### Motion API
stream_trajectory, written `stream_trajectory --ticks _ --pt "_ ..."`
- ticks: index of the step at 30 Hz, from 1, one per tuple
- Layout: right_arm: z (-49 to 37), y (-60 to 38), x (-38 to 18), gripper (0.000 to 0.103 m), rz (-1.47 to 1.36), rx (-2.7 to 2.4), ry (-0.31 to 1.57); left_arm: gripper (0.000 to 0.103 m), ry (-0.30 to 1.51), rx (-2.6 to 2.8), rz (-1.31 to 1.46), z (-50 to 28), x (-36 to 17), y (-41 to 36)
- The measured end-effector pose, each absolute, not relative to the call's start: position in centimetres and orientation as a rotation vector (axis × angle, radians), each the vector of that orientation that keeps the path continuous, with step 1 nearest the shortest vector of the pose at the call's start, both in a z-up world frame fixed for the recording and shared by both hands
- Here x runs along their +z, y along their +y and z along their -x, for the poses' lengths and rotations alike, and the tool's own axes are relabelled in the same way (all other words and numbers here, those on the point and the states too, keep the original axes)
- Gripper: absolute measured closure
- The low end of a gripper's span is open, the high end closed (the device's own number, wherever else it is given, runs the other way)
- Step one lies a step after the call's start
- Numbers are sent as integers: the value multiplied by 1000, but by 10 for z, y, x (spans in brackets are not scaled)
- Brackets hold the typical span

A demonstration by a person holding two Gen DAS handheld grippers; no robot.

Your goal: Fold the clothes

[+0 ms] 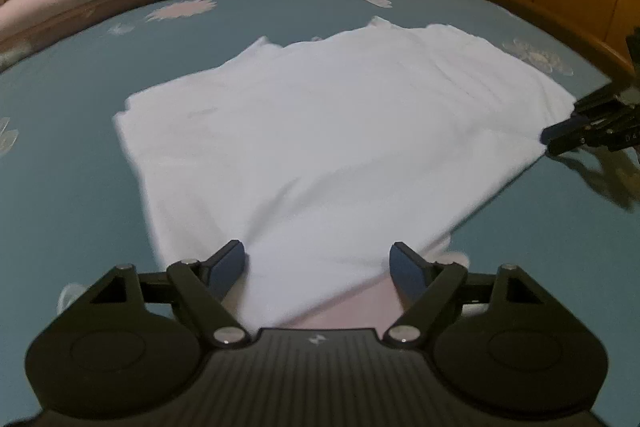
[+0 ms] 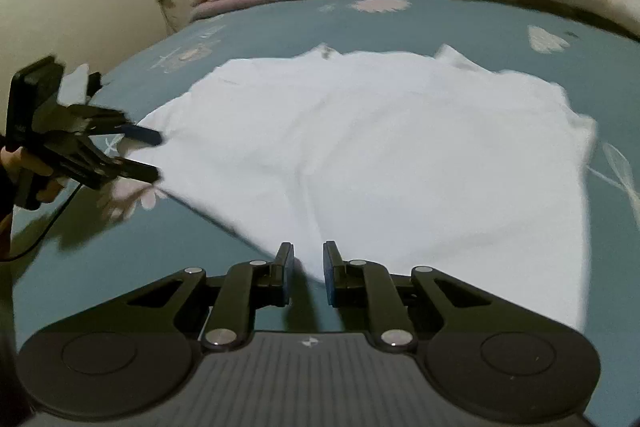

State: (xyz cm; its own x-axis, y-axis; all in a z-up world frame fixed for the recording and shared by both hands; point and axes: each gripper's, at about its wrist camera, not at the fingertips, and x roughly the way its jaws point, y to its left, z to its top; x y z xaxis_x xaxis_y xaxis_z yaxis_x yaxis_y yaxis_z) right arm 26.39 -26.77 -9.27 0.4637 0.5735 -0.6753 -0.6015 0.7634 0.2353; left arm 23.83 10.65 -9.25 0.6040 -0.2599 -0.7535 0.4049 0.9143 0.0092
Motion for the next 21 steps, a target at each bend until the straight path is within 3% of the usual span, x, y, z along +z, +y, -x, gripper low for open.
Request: stream_trajectory --ticks 5,13,21 --pt "-261 -274 -65 58 72 645 748 23 771 -407 -213 -241 -74 102" --pt "-288 -301 -89 52 9 455 787 23 825 -335 -123 -235 -95 126" --pt "-291 -306 -73 44 13 450 711 18 718 -388 -181 -264 -55 121"
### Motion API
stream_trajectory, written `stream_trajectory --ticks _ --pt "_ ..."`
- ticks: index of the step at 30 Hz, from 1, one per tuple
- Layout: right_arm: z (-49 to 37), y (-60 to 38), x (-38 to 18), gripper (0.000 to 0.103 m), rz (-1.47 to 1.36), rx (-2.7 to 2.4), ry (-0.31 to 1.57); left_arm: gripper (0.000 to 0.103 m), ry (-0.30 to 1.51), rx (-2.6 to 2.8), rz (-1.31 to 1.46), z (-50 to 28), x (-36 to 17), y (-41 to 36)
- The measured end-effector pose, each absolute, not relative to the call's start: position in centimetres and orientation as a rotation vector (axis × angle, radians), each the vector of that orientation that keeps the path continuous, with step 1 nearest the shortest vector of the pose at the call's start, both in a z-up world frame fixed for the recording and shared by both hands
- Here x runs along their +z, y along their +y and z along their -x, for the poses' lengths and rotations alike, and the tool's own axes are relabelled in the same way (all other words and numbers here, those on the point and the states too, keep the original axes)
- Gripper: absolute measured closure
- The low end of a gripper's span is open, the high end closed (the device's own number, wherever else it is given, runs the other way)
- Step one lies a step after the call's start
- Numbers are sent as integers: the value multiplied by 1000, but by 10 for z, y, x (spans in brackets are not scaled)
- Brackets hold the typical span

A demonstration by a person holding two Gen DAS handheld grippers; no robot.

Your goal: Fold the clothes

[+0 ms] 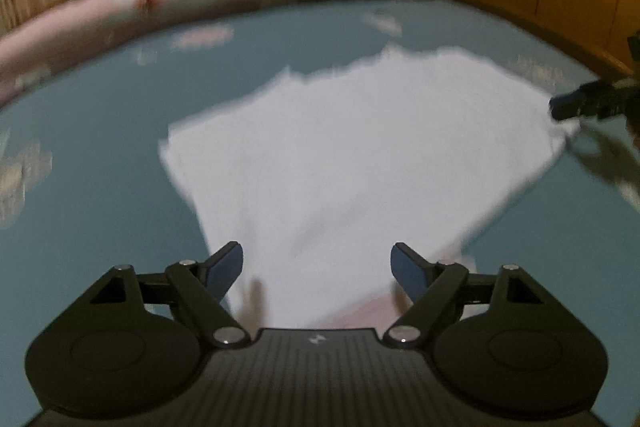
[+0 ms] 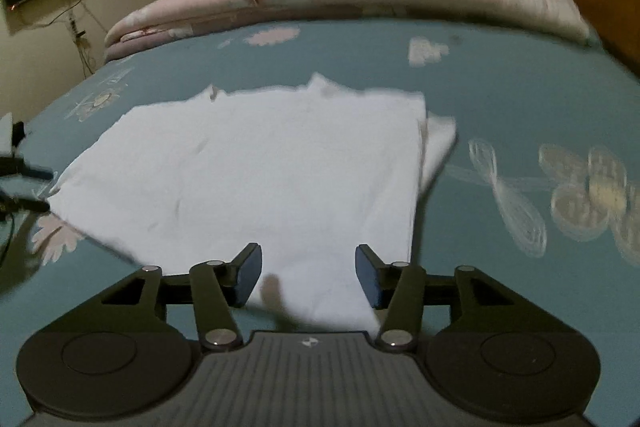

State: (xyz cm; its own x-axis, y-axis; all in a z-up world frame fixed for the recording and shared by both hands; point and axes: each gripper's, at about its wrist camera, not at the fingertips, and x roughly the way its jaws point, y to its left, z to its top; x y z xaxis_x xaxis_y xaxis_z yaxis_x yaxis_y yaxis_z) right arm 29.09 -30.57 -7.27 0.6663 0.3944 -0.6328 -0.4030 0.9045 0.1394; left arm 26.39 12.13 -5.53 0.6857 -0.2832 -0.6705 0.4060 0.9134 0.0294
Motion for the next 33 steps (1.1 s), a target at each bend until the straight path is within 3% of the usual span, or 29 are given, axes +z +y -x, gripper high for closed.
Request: stream_trajectory --ticks 8,17,28,33 --pt "-334 -310 -95 44 -91 430 748 17 814 -306 -124 -326 -96 130" --pt "-289 -336 -58 37 45 344 759 17 779 -241 -314 -277 -51 143" --pt "-205 -349 42 27 303 236 635 16 652 -240 -663 -195 33 134" --pt "-181 -324 40 20 508 191 568 12 549 -240 -948 -165 10 101"
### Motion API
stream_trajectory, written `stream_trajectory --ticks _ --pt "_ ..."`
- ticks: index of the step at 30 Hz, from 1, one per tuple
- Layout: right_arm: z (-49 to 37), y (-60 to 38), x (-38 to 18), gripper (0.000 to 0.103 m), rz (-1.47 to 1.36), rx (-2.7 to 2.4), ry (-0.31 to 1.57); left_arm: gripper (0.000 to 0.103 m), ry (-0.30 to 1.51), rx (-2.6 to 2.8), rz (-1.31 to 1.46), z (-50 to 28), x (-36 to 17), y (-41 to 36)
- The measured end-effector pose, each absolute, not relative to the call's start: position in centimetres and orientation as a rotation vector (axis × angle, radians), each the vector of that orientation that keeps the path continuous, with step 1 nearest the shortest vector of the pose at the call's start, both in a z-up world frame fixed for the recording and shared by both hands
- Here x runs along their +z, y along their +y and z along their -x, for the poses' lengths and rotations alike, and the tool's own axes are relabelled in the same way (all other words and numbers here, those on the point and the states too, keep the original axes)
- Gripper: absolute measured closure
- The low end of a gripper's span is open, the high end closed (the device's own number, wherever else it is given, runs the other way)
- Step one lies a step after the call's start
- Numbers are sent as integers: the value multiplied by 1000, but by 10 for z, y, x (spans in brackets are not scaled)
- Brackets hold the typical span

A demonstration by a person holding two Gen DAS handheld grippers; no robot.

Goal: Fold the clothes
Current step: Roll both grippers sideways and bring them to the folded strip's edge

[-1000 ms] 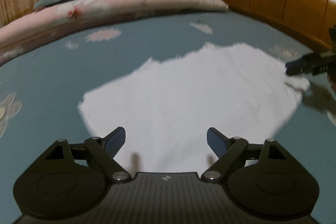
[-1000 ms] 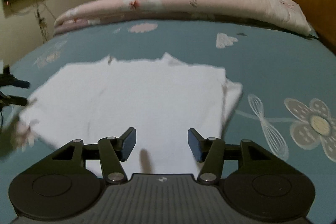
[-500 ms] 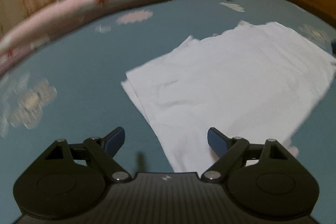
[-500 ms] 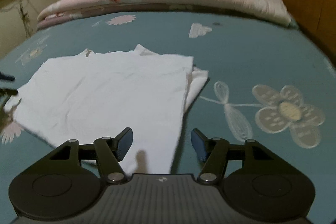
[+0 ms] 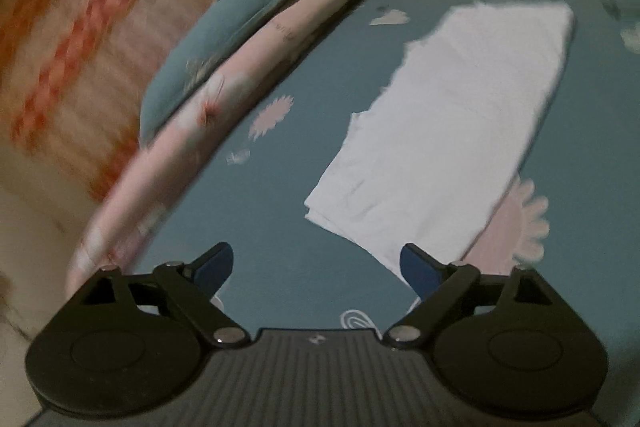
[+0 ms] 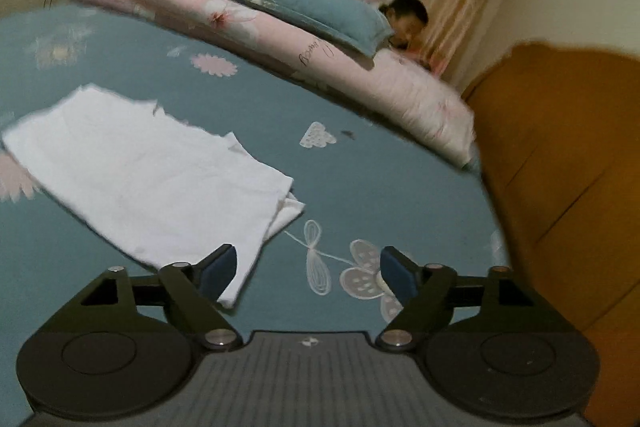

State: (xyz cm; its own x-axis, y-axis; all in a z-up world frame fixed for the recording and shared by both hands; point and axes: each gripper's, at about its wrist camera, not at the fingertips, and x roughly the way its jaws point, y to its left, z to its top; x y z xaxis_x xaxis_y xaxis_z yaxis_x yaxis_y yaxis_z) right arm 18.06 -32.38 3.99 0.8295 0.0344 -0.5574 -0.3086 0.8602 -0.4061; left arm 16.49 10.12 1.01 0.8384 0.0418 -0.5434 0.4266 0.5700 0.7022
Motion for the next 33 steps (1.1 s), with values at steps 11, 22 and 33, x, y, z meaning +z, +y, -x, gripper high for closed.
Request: stream_trajectory --ticks 11,22,33 --pt "-194 -203 -111 20 1186 301 494 12 407 -294 -1397 -160 -129 31" --pt "-228 -199 -120 14 1167 280 408 7 384 -273 -1382 -189 -124 41" --pt "-231 -205 -127 14 1226 223 356 7 237 -244 -1723 -183 -151 42"
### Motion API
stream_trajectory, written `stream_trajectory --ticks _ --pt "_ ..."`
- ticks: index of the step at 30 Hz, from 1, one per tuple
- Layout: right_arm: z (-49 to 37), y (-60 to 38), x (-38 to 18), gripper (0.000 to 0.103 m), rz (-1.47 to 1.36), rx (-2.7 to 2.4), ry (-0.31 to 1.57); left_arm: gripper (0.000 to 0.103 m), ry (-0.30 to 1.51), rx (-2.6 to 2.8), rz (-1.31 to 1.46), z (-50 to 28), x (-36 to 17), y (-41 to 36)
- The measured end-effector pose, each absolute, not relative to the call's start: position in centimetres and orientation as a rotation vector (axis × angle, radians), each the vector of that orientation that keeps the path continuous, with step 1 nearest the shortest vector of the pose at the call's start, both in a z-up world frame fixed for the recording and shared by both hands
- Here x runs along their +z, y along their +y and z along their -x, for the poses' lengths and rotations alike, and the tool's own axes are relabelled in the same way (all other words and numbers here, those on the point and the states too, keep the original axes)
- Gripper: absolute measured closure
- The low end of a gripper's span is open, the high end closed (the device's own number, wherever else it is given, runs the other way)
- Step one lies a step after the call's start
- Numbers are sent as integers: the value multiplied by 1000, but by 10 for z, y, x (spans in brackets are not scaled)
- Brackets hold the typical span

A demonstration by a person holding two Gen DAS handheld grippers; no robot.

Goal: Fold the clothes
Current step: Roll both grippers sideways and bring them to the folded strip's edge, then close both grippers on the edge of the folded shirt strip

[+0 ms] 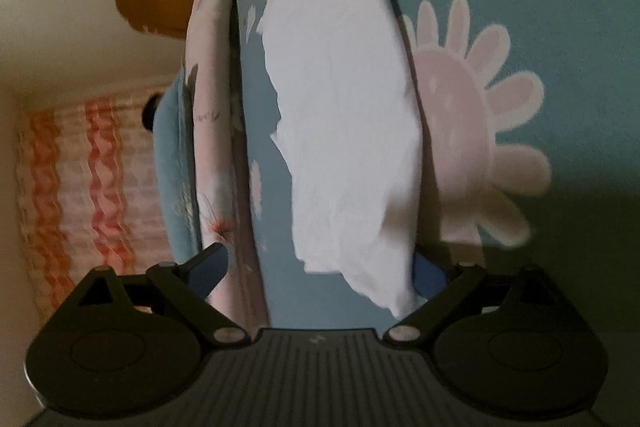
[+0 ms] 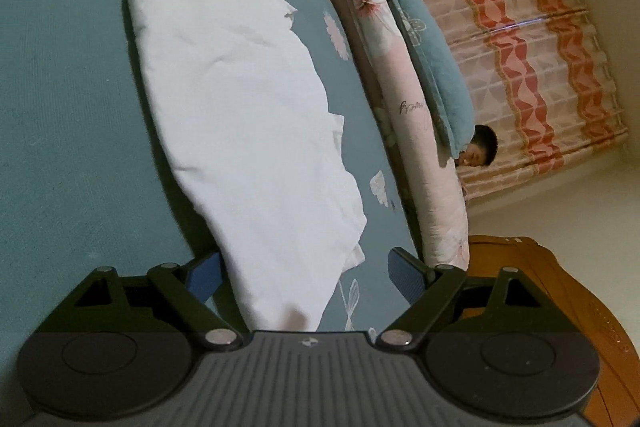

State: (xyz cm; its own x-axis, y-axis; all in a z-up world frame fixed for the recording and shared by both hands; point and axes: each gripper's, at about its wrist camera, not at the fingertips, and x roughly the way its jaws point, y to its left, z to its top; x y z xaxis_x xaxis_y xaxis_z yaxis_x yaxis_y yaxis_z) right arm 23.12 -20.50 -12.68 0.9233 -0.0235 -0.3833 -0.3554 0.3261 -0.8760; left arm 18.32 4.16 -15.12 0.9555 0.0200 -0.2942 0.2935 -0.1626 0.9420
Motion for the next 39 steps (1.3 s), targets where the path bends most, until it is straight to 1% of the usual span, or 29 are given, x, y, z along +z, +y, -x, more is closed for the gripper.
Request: stream_trajectory --ticks 6,8,10,11,12,13,14,16,17,18,19,20,21,25,33,34,38,39 --pt "-240 -193 -128 14 1235 245 325 8 219 -248 -1804 -196 -157 28" --pt "-239 -194 -126 18 1225 264 345 15 241 -275 -1820 -195 -157 28" --pt "-237 -199 -125 31 1225 302 374 32 276 -325 -1848 -190 -160 31" --pt "-235 -201 -125 34 1232 316 383 36 283 -343 -1866 -187 -163 33" --pt "-233 -203 -126 40 1239 328 392 47 290 -362 -1884 -185 -166 34" --pt "-231 -204 -128 49 1247 338 400 54 296 -381 -1902 -183 -170 35" --pt "-229 -205 -129 53 1254 349 408 58 313 -383 -1903 -185 -172 35" --pt "-228 -205 -132 70 1263 362 419 78 349 -384 -1904 -189 -176 35" --pt "-229 -203 -134 74 1263 369 430 84 365 -383 -1902 -191 -178 35" --pt "-228 -202 -136 86 1260 373 438 95 381 -382 -1899 -192 -181 35" --pt "-227 -200 -137 92 1257 378 445 98 387 -383 -1896 -191 -182 36" --pt "-227 -199 -136 95 1253 378 451 98 388 -378 -1883 -190 -181 37" --pt "-226 -198 -136 97 1249 377 458 101 388 -372 -1868 -188 -180 38" --pt "-223 -199 -122 101 1205 367 459 102 380 -345 -1820 -186 -169 42" --pt "-198 -197 -86 101 1183 358 454 103 379 -307 -1727 -167 -129 45" --pt "-192 -199 -82 103 1180 356 457 103 381 -305 -1721 -160 -126 46" --pt "-169 -206 -71 103 1178 344 474 103 397 -296 -1726 -137 -122 56" --pt "-164 -208 -70 103 1185 337 481 100 402 -296 -1730 -130 -124 57"
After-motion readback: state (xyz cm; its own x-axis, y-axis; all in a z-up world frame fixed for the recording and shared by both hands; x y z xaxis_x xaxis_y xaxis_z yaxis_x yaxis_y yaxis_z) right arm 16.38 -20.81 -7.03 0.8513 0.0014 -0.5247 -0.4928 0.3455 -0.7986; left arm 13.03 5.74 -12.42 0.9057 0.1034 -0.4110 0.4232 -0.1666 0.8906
